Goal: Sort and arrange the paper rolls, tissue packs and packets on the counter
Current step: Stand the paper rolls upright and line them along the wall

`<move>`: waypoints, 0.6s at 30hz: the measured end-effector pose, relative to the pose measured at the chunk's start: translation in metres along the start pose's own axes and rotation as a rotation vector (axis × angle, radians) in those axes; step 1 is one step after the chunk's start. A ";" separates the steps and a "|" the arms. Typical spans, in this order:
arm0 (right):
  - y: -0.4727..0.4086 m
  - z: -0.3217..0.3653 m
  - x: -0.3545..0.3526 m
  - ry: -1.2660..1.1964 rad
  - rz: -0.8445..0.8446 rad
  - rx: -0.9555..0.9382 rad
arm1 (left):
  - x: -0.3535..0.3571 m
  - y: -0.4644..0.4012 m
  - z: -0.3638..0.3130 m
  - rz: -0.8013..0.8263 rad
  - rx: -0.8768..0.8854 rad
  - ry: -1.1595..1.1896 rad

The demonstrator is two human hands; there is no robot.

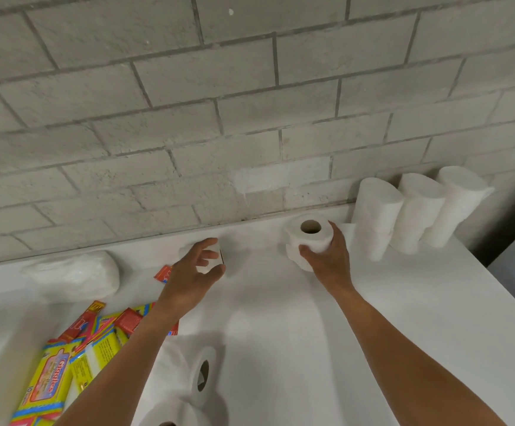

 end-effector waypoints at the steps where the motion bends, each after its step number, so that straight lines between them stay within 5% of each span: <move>1: 0.000 -0.002 0.000 0.018 -0.022 -0.005 | -0.003 0.000 0.001 -0.021 0.004 -0.023; 18: -0.005 -0.025 0.015 0.060 -0.049 0.023 | -0.016 -0.025 0.027 0.012 -0.081 -0.549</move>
Point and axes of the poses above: each hand's wrist, its own y-axis away from the middle knuckle, its own x-axis out of the palm, z = x × y, the point moved 7 cm from there along -y, towards the middle knuckle, and after that the axes turned 6 degrees about z, right-handed, at the moved point
